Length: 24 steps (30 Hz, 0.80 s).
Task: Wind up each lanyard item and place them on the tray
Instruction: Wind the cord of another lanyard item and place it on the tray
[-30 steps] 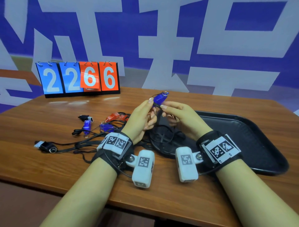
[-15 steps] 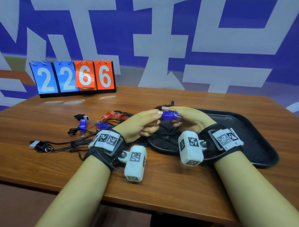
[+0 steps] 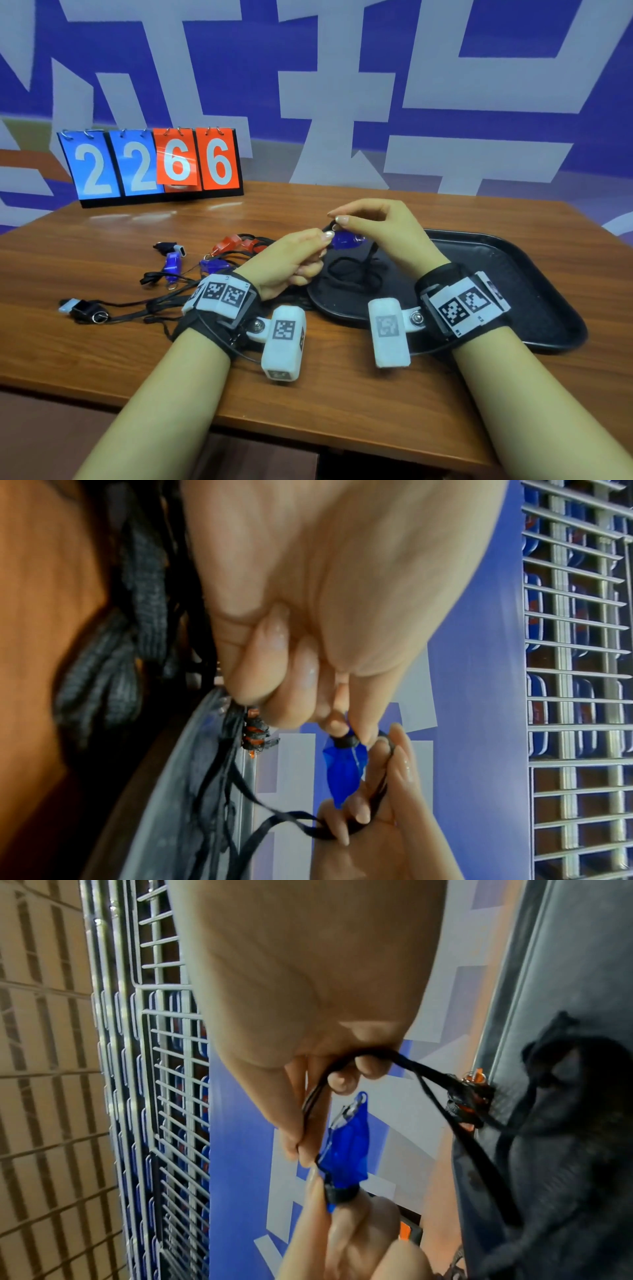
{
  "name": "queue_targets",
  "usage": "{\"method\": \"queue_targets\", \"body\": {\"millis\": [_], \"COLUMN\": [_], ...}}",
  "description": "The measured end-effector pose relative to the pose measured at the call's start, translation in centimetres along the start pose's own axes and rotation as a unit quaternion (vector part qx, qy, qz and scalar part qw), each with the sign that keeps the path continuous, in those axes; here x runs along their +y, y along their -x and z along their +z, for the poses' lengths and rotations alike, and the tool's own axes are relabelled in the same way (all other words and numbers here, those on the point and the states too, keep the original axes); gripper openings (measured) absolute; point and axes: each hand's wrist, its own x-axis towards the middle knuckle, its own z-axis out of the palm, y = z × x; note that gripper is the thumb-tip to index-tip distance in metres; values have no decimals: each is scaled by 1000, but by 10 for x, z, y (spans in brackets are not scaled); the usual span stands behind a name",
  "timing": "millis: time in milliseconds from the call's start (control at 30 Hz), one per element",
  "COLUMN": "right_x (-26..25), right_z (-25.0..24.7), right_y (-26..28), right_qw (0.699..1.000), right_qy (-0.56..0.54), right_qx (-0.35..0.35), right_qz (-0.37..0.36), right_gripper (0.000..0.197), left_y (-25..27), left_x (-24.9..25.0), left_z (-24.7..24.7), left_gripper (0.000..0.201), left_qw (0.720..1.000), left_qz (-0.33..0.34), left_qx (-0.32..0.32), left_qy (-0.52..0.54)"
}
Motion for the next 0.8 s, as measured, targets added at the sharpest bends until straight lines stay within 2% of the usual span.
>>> {"method": "queue_targets", "body": {"millis": [100, 233, 400, 500, 600, 800], "right_x": [-1, 1, 3, 7, 10, 13], "right_z": [3, 4, 9, 16, 18, 16], "right_y": [0, -1, 2, 2, 1, 0], "right_qw": [998, 997, 999, 1000, 1000, 1000], "right_qy": [44, 33, 7, 2, 8, 16], "right_qx": [35, 68, 38, 10, 2, 8], "right_qz": [-37, -23, -6, 10, 18, 7], "right_gripper": [15, 17, 15, 16, 15, 10], "left_y": [-3, -6, -8, -10, -13, -13], "left_x": [-1, -4, -7, -9, -10, -11], "left_z": [0, 2, 2, 3, 2, 2], "left_gripper": [34, 35, 26, 21, 27, 34], "left_qw": [999, 995, 994, 988, 978, 981], "left_qz": [17, 26, 15, 10, 22, 10], "left_qx": [38, 67, 97, 127, 145, 140], "left_qy": [34, 68, 49, 90, 150, 132]}}
